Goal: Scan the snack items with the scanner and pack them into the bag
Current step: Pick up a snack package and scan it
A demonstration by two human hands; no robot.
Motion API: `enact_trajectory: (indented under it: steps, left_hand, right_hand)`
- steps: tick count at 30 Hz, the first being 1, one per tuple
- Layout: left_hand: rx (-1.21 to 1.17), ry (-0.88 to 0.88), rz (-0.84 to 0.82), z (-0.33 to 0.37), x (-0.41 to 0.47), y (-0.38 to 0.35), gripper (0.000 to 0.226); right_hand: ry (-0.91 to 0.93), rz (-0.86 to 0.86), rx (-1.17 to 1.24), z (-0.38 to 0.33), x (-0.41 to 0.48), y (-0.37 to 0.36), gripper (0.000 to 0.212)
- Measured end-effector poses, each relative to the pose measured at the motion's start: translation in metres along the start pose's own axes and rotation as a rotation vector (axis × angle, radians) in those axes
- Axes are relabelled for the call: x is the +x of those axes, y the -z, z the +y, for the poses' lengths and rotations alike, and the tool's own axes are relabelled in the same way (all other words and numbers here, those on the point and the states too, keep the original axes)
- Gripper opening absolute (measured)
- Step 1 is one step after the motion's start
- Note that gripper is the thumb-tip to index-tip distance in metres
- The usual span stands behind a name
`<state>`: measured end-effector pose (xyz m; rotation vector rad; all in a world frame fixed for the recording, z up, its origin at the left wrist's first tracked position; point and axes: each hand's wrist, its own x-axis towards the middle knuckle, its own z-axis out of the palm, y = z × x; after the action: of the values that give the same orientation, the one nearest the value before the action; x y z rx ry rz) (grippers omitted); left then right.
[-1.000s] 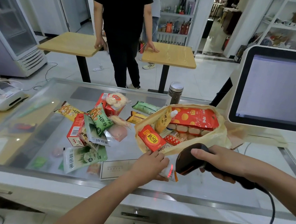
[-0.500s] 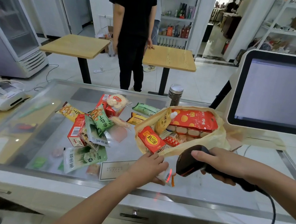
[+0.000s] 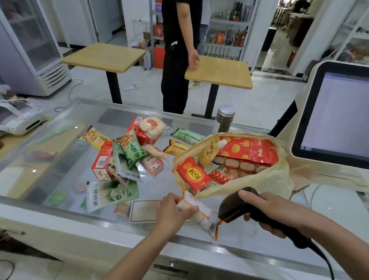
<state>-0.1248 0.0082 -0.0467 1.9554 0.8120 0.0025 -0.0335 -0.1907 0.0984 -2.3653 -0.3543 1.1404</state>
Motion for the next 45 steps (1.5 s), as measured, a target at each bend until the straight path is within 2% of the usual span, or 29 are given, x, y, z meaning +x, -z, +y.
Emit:
enact_trajectory:
  steps: [2,3,7,9,11,13,18,33,39,43,45]
  left_hand:
    - [-0.417,0.091,-0.086,0.009,-0.002,0.005,0.042]
    - [-0.552,0.106,-0.074,0.011,-0.001,0.01,0.043]
    - [-0.832,0.062,0.045,0.024,0.01,0.033,0.053]
    - [-0.894,0.075,0.08,0.032,0.018,0.042,0.053]
    - [-0.925,0.089,0.089,0.04,0.024,0.048,0.037]
    - [-0.947,0.092,0.083,0.045,0.028,0.05,0.025]
    - [-0.955,0.082,0.098,0.05,0.035,0.049,0.026]
    - [-0.894,0.035,0.155,0.051,0.05,0.041,0.033]
    - [-0.874,-0.023,0.141,0.069,0.061,0.044,0.031]
    - [-0.863,-0.09,0.066,0.093,0.071,0.049,0.019]
    - [-0.81,-0.09,0.046,0.103,0.077,0.048,0.021]
  right_hand:
    - [0.019,0.014,0.012,-0.001,0.0,0.0,0.081]
    - [0.034,0.024,0.029,-0.002,-0.001,0.0,0.082]
    - [0.097,0.088,0.137,-0.01,-0.005,0.002,0.079]
    - [0.138,0.128,0.19,-0.014,-0.006,-0.001,0.084]
    - [0.165,0.155,0.217,-0.017,-0.006,-0.006,0.084]
    - [0.172,0.168,0.228,-0.02,-0.004,-0.011,0.073]
    - [0.181,0.154,0.261,-0.027,-0.006,-0.018,0.062]
    - [0.274,0.186,0.195,-0.033,-0.014,-0.021,0.065]
    - [0.314,0.23,0.247,-0.036,-0.023,-0.007,0.066]
    - [0.338,0.319,0.346,-0.038,-0.025,0.0,0.067]
    - [0.344,0.336,0.379,-0.038,-0.024,0.001,0.066]
